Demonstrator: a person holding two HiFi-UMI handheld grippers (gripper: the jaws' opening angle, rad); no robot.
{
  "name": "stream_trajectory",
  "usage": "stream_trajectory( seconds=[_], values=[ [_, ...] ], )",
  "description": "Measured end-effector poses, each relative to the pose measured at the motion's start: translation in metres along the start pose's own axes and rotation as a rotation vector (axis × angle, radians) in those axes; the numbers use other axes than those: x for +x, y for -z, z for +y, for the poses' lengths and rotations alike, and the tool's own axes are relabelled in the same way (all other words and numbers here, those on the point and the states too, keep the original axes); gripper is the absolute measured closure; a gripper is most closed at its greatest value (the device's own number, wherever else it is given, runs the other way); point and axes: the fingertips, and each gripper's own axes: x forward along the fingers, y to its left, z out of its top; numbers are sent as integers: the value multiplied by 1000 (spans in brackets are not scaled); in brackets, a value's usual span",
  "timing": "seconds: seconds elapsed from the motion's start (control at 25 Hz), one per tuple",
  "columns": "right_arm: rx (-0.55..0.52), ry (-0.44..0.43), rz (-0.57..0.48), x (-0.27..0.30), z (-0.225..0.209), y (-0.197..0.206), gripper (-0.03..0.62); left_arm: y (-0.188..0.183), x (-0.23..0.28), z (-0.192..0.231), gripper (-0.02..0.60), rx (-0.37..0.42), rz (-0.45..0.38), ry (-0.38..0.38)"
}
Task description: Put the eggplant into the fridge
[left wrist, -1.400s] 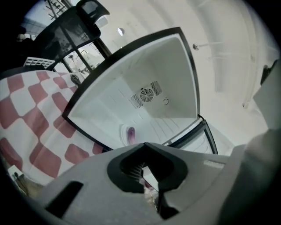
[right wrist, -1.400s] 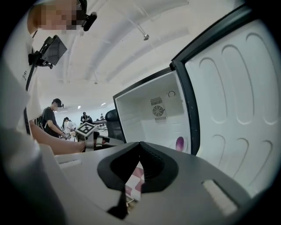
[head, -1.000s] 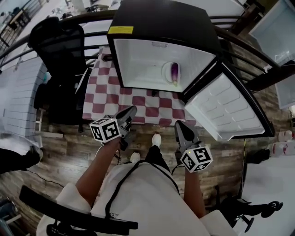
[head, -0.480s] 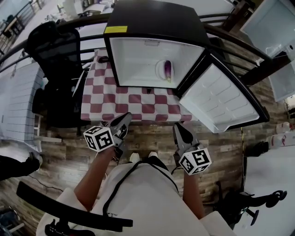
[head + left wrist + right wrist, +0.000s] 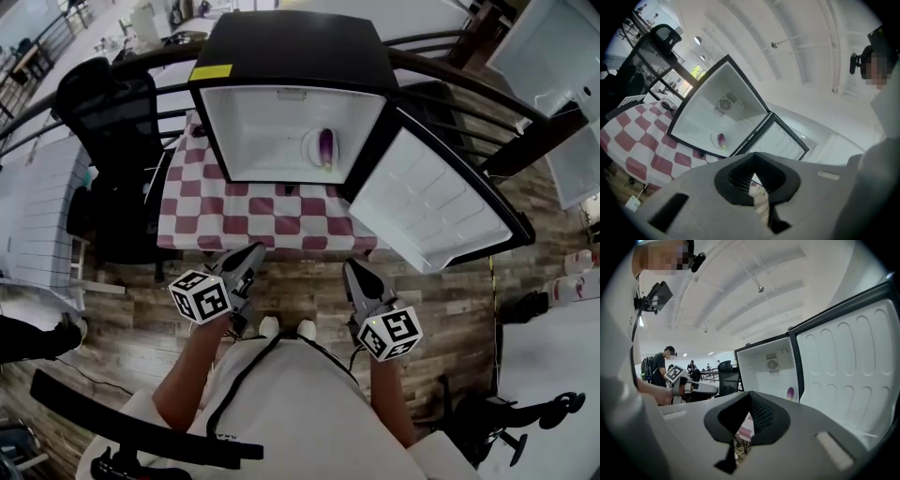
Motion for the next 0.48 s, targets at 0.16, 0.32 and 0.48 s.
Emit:
stream_trajectory(
  seconds=[0.16, 0.32, 0.48],
  values=[
    [0, -8, 1, -10, -10, -1, 588, 12, 7, -12, 575, 6, 8, 3],
    [8, -13, 1, -18, -18, 1, 588, 21, 14, -18, 575, 10, 17, -4],
    [9, -19, 10, -22, -25, 3, 588, 23, 20, -22, 575, 3, 14, -12]
  ],
)
